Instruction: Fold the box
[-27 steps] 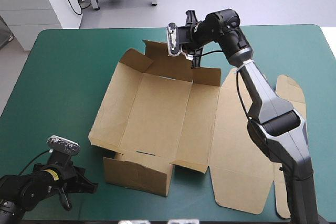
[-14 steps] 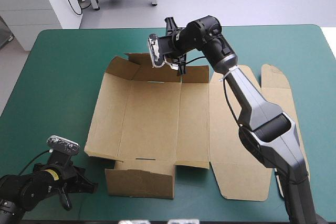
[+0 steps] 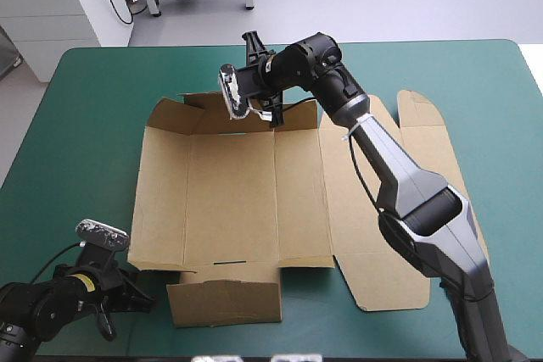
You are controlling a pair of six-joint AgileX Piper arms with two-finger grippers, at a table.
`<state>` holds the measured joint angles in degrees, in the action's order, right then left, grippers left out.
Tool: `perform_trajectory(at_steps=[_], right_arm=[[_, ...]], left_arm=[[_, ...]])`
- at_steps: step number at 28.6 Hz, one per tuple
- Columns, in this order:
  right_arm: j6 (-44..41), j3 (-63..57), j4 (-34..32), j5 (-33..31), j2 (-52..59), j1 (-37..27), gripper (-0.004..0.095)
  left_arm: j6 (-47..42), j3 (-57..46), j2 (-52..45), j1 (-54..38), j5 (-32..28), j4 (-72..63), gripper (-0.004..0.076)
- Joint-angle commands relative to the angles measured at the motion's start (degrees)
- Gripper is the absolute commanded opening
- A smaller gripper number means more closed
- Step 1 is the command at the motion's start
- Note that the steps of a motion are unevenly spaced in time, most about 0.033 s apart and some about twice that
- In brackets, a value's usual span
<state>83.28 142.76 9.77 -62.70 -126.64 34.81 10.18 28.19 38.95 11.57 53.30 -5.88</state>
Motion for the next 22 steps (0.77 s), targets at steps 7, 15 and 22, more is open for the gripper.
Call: perform_trajectory(at_steps=[7,15,22], right_arm=[[-5.9,2.0,3.2,5.2,3.8,-0.2,0.0282],[-7.1,2.0,3.5,5.1,3.9,-0.2,0.0651],[-15.3,2.0,-1.0,3.0,5.0,-0.2,0.0386]], left_arm=[[-0.3,1.4,0.0,-0.2,-2.1,-0.9,-0.0008],[-0.3,1.4,0.0,-0.2,-2.1,-0.9,-0.0008],[-0.3,1.4,0.0,-0.2,-2.1,-0.8,-0.0008]])
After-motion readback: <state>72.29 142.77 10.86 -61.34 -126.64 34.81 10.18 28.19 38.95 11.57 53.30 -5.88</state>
